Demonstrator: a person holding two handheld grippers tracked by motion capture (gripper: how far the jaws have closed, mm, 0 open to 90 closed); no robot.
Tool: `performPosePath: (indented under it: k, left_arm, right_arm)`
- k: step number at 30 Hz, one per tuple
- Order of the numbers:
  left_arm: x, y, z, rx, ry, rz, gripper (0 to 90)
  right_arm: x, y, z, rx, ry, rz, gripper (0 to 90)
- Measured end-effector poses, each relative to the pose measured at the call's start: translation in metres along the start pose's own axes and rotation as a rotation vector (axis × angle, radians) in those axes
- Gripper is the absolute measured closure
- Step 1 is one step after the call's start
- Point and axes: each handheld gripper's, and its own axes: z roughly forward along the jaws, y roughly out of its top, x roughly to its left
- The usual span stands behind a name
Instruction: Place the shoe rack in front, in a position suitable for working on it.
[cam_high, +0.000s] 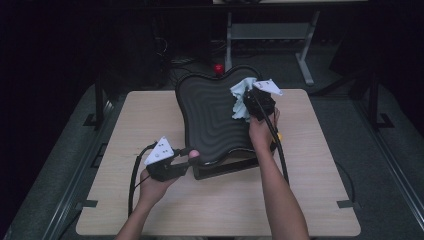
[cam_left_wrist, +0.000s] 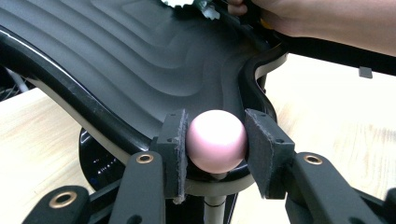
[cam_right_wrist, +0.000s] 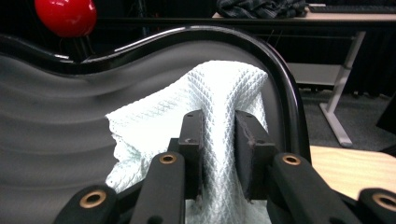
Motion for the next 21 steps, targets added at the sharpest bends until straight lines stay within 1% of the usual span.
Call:
performPosePath:
  k: [2, 3, 5, 6, 8, 9, 10, 12, 14, 15, 17, 19, 20, 21]
  left_arm:
    - [0.0, 0.0, 0.001, -0.001, -0.002, 0.0, 60.4]
    - [0.0, 0.0, 0.001, -0.001, -0.002, -0.001, 60.4]
    - [0.0, 0.001, 0.001, 0.002, -0.003, 0.0, 60.4]
    - [0.0, 0.001, 0.001, 0.002, -0.002, 0.0, 60.4]
    - [0.0, 0.001, 0.001, 0.001, -0.002, -0.001, 60.4]
    - [0.0, 0.001, 0.001, 0.001, -0.002, -0.001, 60.4]
    - [0.0, 0.001, 0.001, 0.001, -0.005, -0.002, 60.4]
    - [0.001, 0.001, 0.001, 0.0, -0.004, -0.002, 60.5]
    - [0.001, 0.001, 0.001, 0.002, -0.005, -0.001, 60.5]
    - [0.001, 0.001, 0.001, 0.003, -0.005, 0.0, 60.5]
    - [0.001, 0.001, 0.001, 0.002, -0.003, -0.001, 60.4]
    - [0.001, 0.001, 0.002, 0.001, -0.004, -0.002, 60.4]
    - [0.001, 0.001, 0.002, 0.001, -0.005, -0.003, 60.5]
    - [0.002, 0.001, 0.002, 0.002, -0.005, -0.002, 60.4]
  right_arm:
    - [0.005, -0.003, -0.003, 0.007, 0.005, -0.015, 72.6]
    - [0.009, -0.006, -0.005, 0.006, 0.008, -0.042, 72.1]
    - [0.011, -0.007, -0.007, 0.008, 0.008, -0.072, 72.2]
    - [0.009, -0.007, -0.008, 0.014, 0.01, -0.068, 72.3]
    - [0.0, -0.007, -0.009, 0.018, -0.01, -0.024, 73.1]
    - [-0.004, -0.008, -0.009, 0.023, -0.02, 0.007, 73.2]
    - [-0.005, -0.009, -0.01, 0.021, -0.016, 0.021, 73.2]
    - [0.0, -0.012, -0.012, 0.024, -0.02, -0.001, 72.9]
    - [0.004, -0.013, -0.014, 0.028, 0.001, -0.016, 73.0]
    - [0.004, -0.014, -0.015, 0.03, 0.003, -0.025, 73.1]
    - [0.0, -0.015, -0.017, 0.03, 0.002, -0.012, 73.3]
    - [-0.004, -0.016, -0.019, 0.036, -0.015, 0.014, 73.3]
    - [-0.004, -0.018, -0.02, 0.037, -0.016, 0.029, 73.3]
    - [-0.003, -0.019, -0.022, 0.037, -0.013, 0.029, 73.2]
